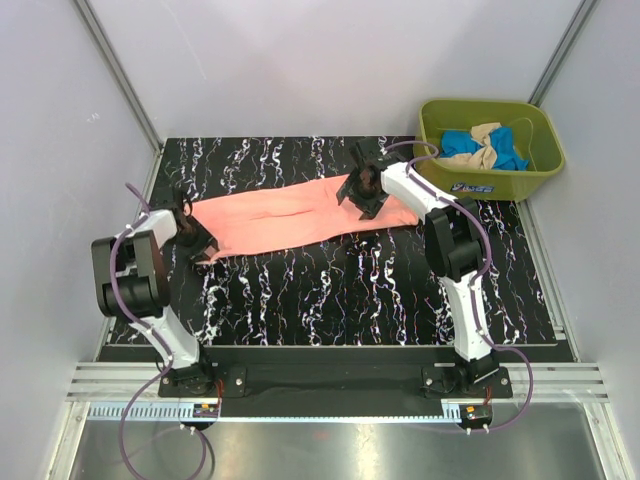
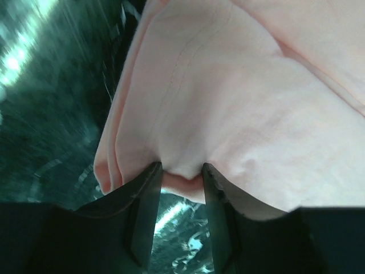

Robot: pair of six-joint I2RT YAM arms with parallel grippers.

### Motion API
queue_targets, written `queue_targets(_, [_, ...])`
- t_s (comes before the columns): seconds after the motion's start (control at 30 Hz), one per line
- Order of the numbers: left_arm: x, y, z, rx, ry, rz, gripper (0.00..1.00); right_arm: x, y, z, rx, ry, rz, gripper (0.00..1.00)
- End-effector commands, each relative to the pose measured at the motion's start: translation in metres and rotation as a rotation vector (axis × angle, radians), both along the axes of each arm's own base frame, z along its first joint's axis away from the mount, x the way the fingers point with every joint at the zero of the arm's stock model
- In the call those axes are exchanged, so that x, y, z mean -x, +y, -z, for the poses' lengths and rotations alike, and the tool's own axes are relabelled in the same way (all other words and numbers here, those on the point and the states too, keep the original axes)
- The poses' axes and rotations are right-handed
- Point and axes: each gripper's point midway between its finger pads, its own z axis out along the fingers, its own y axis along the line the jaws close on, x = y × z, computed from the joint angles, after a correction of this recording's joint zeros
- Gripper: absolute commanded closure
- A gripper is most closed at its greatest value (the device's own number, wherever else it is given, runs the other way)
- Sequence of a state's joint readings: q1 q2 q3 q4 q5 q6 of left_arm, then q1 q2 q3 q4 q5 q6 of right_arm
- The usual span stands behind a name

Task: Fold and stack the t-shirts
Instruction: Fold the tshirt

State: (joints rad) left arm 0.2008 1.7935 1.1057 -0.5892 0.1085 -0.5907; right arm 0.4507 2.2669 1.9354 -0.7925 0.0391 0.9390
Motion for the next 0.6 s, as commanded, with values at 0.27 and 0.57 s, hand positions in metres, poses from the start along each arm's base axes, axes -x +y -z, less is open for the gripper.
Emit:
queue_targets(0.27, [0.157,-0.111,0.021,0.281,0.277,0.012,0.56,-0.019,-0.009,-0.03,0.093,-0.094,-0.032,0.23])
queue_targets(0.57, [0.243,-0.187,0.01,0.3,0.363,0.342,0.55,-0.042,-0.049,-0.015,0.291,-0.104,-0.079,0.21])
